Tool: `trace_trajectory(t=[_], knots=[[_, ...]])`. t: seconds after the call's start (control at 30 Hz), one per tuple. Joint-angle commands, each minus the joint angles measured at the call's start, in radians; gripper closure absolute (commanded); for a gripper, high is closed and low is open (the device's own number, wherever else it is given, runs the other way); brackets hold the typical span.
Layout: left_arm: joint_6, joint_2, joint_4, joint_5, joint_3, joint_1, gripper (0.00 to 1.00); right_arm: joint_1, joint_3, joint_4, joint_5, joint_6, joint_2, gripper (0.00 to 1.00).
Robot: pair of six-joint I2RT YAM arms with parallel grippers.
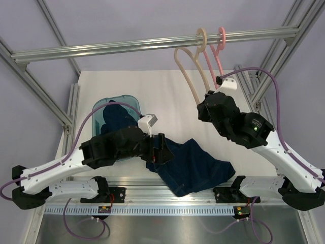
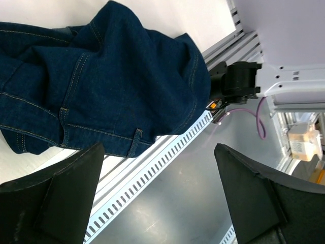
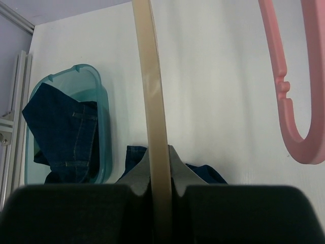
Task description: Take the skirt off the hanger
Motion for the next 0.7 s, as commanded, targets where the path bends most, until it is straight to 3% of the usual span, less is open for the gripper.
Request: trace_trajectory(t=[0.0, 0.17, 0.37, 0.4, 0.43, 0.67], knots=[[-0.005, 0.046, 0.026, -0.06, 0.06, -0.042, 0.06, -0.017, -0.027, -0.069, 0.016, 0.014, 0.017, 0.96], [-0.013, 0.1, 0.049, -0.086, 0.086, -0.093, 0.06, -0.023, -0.02, -0.066, 0.048, -0.028, 0.047, 0.96], [-0.016, 0.166, 0.033, -0.116, 0.109, -0.148, 0.06, -0.025, -0.033, -0.063, 0.056, -0.04, 0.059, 0.68], [-0.017, 0.174, 0.029, -0.122, 0.114, -0.152, 0.06, -0.023, -0.047, -0.059, 0.042, -0.046, 0.048, 0.57], [-0.016, 0.183, 0.021, -0.132, 0.124, -0.157, 0.05, -0.025, -0.055, -0.05, 0.039, -0.052, 0.039, 0.52], [-0.008, 0.255, 0.013, -0.146, 0.157, -0.168, 0.05, -0.025, -0.101, 0.072, -0.007, -0.175, -0.08, 0.27]])
